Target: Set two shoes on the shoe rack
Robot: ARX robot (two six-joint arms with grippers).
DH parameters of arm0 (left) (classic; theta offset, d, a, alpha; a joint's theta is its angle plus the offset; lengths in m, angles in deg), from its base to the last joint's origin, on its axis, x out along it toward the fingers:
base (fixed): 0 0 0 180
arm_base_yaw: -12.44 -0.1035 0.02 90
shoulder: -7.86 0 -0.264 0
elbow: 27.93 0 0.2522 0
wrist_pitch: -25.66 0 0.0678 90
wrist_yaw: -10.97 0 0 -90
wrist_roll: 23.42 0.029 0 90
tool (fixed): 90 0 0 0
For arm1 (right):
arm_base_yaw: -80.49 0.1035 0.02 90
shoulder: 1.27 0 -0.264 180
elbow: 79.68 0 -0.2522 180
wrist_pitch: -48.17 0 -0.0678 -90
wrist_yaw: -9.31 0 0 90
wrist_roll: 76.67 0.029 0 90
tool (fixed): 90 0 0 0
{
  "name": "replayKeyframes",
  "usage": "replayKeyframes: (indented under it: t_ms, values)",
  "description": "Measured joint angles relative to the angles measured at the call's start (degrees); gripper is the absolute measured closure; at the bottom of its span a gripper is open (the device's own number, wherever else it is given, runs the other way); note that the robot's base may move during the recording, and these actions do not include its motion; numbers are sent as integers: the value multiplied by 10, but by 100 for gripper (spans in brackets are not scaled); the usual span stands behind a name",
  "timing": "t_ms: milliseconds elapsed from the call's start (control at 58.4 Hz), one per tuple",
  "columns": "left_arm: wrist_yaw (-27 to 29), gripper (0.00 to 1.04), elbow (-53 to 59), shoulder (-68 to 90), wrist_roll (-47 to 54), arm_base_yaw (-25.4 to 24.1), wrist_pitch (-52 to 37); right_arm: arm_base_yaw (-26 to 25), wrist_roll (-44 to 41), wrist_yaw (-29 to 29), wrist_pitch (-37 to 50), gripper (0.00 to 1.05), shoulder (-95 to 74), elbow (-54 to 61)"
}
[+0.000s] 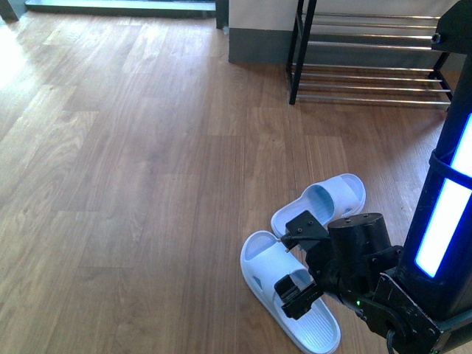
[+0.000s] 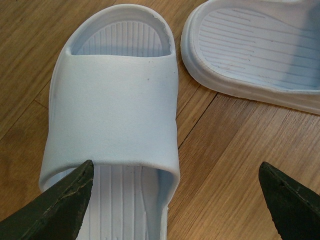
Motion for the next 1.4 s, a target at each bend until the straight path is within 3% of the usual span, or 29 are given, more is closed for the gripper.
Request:
replayKeyframes:
  t_ms: [188, 257, 377, 565, 737, 874, 1096, 1250, 1405]
  values:
    - [0, 9, 0, 0, 0, 0, 0, -5, -21, -5, -43, 9, 0, -2]
    - [0, 9, 0, 0, 0, 0, 0, -70, -82, -87, -32, 9, -1, -1]
    - [0, 9, 0, 0, 0, 0, 0, -129, -75, -75, 9, 9, 6, 12]
    - [0, 9, 0, 0, 0, 0, 0, -101, -60, -84, 71, 9, 19, 60]
    - [0, 9, 0, 0, 0, 0, 0, -94, -61, -86, 69, 9, 22, 61]
    - [0, 9, 0, 0, 0, 0, 0, -103, -75, -50, 49, 9, -37, 2]
    - [0, 9, 0, 0, 0, 0, 0, -123, -81, -40, -11, 9, -119, -113]
    - [0, 9, 0, 0, 0, 0, 0, -125, -76, -75, -43, 9, -130, -158]
    - [0, 9, 0, 0, 0, 0, 0, -123, -85, -126, -43, 9, -104, -124]
